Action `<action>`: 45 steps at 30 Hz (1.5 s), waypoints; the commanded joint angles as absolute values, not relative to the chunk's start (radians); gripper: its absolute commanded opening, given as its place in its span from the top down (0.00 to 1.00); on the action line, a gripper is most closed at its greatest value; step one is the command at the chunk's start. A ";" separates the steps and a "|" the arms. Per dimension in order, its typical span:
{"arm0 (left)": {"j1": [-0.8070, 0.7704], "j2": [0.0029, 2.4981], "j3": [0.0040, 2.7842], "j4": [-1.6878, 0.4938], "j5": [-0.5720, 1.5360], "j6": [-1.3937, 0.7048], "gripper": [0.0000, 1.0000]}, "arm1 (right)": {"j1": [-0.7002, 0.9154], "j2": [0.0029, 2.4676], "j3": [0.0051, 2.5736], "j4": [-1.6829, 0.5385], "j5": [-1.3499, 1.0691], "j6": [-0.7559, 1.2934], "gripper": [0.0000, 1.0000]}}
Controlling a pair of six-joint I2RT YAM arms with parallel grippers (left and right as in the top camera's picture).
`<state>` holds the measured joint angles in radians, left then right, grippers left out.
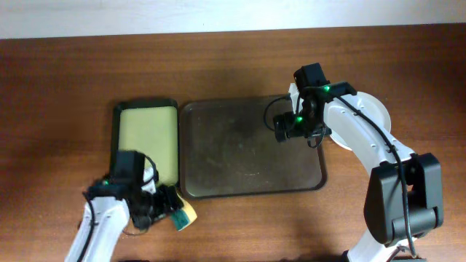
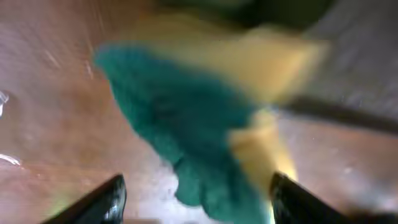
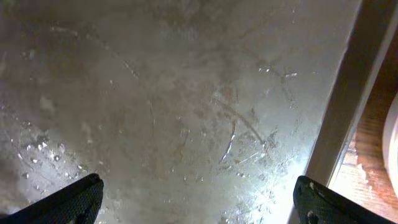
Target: Clean dirty plates on tray and stack at the side
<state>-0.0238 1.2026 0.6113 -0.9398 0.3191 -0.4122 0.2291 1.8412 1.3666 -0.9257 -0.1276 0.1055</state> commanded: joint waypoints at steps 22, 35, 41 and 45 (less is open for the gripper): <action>-0.026 1.457 0.955 -0.603 -0.093 -0.200 1.00 | 0.229 1.841 1.369 -0.927 -0.119 0.105 0.01; -0.024 1.576 1.026 -0.633 -0.094 -0.107 0.01 | 0.229 1.841 1.369 -0.927 -0.120 0.105 0.02; -0.024 1.576 1.026 -0.633 -0.095 -0.107 0.01 | 0.229 1.841 1.369 -0.927 -0.120 0.105 0.02; -0.024 1.576 1.026 -0.633 -0.095 -0.107 0.01 | 0.229 1.841 1.369 -0.927 -0.119 0.105 0.02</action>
